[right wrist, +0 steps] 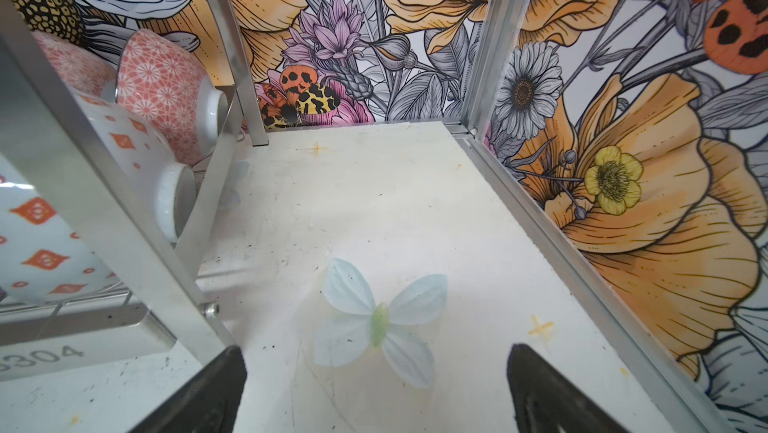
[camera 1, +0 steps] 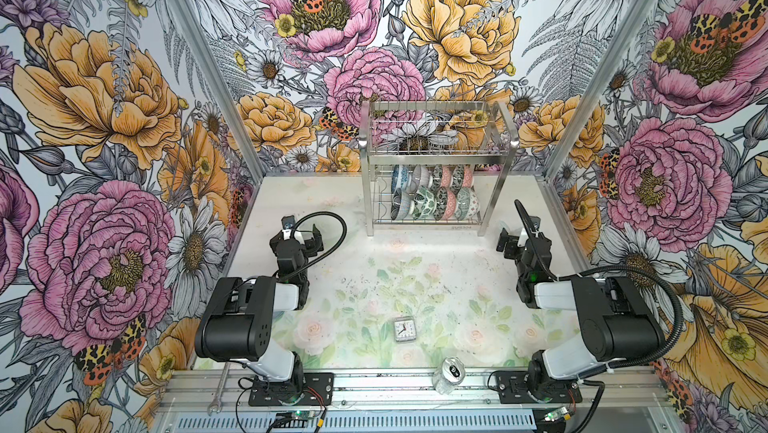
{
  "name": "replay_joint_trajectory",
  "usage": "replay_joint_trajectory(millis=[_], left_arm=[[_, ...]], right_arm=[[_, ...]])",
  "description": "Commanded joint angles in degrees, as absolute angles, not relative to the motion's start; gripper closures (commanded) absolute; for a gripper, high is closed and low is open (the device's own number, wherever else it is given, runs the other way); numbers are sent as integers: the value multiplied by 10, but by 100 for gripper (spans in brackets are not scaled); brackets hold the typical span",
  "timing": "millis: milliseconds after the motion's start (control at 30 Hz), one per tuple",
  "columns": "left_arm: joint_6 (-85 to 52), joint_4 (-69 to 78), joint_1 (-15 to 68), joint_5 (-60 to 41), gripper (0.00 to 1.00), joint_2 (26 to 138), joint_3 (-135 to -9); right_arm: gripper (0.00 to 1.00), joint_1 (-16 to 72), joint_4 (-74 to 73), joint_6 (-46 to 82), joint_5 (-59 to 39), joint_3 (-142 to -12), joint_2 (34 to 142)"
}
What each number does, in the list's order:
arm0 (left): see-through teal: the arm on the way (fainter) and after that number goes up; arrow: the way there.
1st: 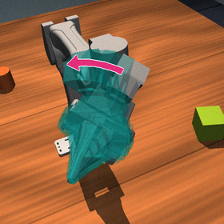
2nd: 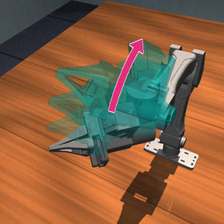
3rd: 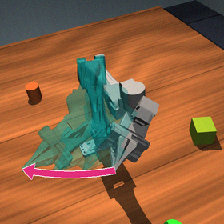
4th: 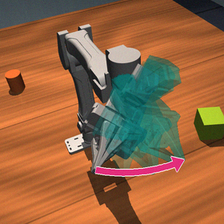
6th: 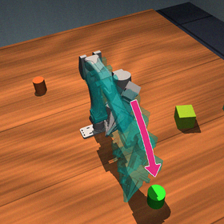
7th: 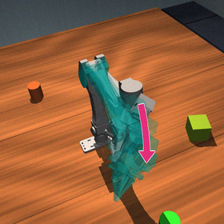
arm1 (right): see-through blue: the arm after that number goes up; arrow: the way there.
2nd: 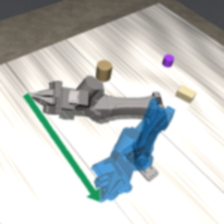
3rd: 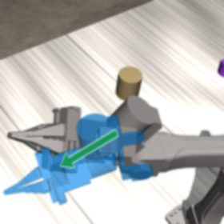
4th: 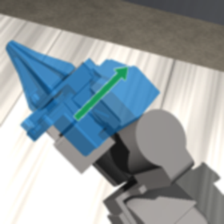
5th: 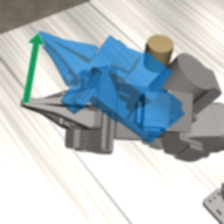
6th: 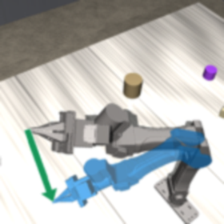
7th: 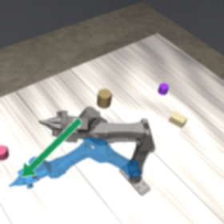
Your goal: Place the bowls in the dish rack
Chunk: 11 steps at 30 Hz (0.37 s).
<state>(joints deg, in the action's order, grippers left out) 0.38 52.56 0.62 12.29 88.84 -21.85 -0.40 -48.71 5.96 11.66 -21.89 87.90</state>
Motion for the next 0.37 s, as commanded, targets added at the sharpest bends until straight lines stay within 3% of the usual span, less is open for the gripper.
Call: replay_joint_trajectory(millis=[0, 333], left_arm=[[1, 542, 8, 108, 1, 889, -214], [1, 542, 8, 108, 1, 889, -214]], right_arm=[[0, -2, -504, 53, 107, -221, 881], [0, 2, -505, 49, 106, -220, 880]])
